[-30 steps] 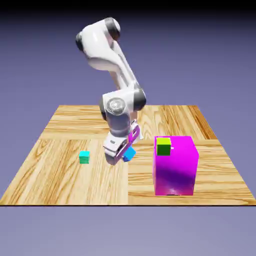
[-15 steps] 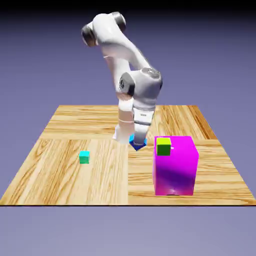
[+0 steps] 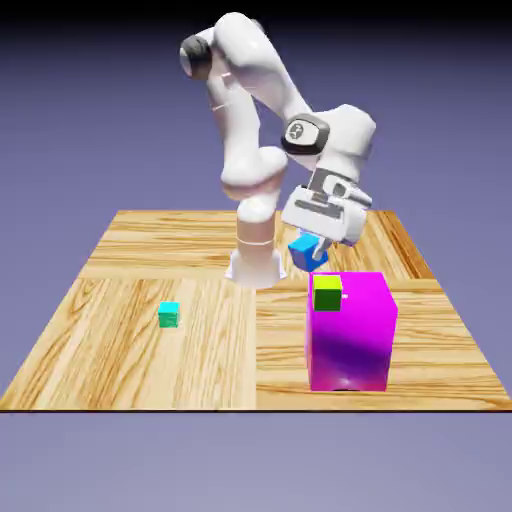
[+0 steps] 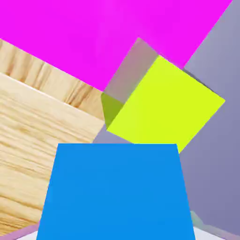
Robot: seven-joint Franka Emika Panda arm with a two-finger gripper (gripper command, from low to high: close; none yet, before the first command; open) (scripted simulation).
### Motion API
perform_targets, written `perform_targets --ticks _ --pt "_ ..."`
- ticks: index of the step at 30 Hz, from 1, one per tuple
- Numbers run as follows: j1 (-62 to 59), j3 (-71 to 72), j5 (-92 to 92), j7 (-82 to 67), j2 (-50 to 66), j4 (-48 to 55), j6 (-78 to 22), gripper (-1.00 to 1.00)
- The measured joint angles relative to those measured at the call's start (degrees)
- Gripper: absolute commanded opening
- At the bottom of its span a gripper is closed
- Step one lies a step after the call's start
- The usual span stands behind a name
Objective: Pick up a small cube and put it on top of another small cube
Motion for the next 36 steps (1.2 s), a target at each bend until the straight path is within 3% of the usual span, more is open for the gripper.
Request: perform_targets --ticks 10,36 --pt "-10.33 17.0 -8.75 -6.99 -1.07 -2.18 2.51 -1.0" --pt "42.87 -19.53 -52.09 -11.03 52.88 -3.62 -48.78 -1.0"
